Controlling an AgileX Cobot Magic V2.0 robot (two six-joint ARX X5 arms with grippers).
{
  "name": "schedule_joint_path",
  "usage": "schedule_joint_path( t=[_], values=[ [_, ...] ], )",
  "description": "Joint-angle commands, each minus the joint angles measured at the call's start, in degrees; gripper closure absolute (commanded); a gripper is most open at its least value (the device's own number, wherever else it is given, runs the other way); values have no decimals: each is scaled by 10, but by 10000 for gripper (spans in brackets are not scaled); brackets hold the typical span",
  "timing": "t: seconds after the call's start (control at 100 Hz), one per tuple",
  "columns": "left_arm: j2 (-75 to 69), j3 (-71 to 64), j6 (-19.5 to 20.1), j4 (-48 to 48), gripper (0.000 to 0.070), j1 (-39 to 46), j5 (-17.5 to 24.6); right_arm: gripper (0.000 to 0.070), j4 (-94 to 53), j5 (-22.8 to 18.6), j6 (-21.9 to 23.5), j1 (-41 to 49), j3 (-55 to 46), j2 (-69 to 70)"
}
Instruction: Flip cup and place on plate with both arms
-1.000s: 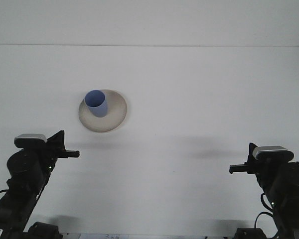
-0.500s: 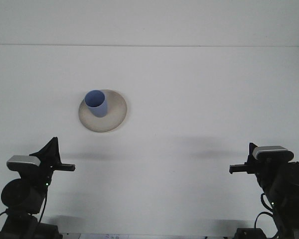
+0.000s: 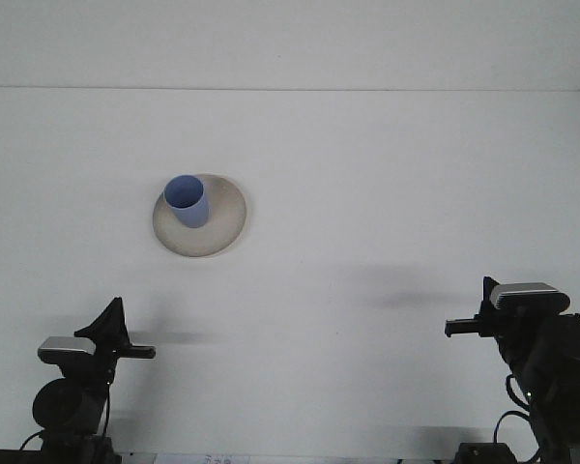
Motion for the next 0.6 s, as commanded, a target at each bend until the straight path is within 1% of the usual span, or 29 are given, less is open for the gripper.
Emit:
schedule_joint_path(
  t=[0.0, 0.15, 0.33, 0.4, 0.59],
  values=[
    [-2, -7, 0, 29, 688, -1, -1, 700, 10, -1, 4, 0, 4, 2],
    [-2, -35, -2, 69, 688, -1, 5, 700, 12, -1, 4, 0, 4, 2],
    [-2, -35, -1, 68, 688, -1, 7, 700, 24, -1, 4, 0, 4, 2],
    [-1, -35, -20, 68, 688, -1, 7, 700, 32, -1, 4, 0, 4, 2],
    [-1, -35, -20, 67, 688, -1, 7, 700, 48, -1, 4, 0, 4, 2]
  ],
)
